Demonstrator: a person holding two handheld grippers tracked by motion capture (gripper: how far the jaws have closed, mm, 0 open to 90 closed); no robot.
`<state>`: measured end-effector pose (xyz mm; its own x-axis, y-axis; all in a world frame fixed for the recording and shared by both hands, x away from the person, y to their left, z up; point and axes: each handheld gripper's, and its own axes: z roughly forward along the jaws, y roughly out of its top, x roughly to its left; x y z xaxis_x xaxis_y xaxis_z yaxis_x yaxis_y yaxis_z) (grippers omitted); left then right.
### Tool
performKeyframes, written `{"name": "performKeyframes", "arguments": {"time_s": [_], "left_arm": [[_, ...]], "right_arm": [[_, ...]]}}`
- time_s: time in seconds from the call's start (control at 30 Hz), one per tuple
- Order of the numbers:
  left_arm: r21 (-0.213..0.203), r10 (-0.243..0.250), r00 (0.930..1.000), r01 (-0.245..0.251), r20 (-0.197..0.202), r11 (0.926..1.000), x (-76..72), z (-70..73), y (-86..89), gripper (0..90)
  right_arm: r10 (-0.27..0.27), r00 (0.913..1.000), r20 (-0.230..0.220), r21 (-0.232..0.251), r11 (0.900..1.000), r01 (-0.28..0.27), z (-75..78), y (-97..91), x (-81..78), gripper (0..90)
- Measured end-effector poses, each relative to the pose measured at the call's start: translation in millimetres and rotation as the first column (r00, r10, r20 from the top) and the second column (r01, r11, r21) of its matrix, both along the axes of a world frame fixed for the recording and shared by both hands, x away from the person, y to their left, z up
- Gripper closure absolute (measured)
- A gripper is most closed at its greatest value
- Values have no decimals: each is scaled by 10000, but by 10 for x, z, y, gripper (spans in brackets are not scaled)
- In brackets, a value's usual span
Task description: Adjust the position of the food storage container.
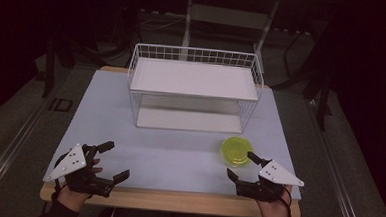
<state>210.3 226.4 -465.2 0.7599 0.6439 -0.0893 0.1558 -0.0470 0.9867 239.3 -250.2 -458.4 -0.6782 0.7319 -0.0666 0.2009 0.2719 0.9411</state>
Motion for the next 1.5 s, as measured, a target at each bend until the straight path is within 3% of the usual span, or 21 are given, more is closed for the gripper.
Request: {"name": "performKeyframes", "arguments": {"time_s": [0.23,0.37,0.47,0.6,0.67,0.73,0.8,0.93,1.03,1.1,1.33,1.5], "left_arm": [[50,-21,10000,21,74,10000,-8,2,-9,6],[110,-118,9999,118,42,9999,-6,-4,-23,6],[122,-170,9999,169,19,9998,-3,-9,-28,6],[78,-175,9998,175,12,9998,-1,-10,-25,6],[64,-182,9998,182,0,9998,1,-11,-24,6],[72,-183,9998,183,6,9998,0,-12,-25,6],[54,-201,9998,201,6,9998,1,-12,-27,6],[72,-193,9998,194,-26,9998,7,-17,-35,6],[76,-194,9998,194,-23,9998,6,-18,-37,6],[82,-199,9998,199,-36,9998,8,-19,-37,6],[77,-200,9998,200,-43,9998,9,-21,-40,6],[140,-214,9998,214,-42,9997,10,-22,-41,6]], "right_arm": [[369,9988,331,-286,9989,-359,122,127,-88,138],[886,9955,331,156,9959,-891,270,140,-103,133],[1054,9894,998,116,9942,-1071,403,125,-103,135],[695,9929,969,269,9970,-724,617,70,-92,138],[410,9920,1190,31,9991,-416,700,28,-57,133],[441,9927,1120,74,9990,-452,745,-6,-15,111],[127,9954,952,186,9997,-145,775,-45,51,113],[-266,9974,676,-235,9993,282,750,-155,195,215],[-547,9980,320,-307,9980,557,688,-253,309,366],[-547,9983,-182,-190,9983,544,640,-325,394,530],[-1313,9845,-1166,-787,9893,1226,443,-475,632,879],[-1767,9656,-1909,-1180,9807,1562,239,-571,784,900]]}}
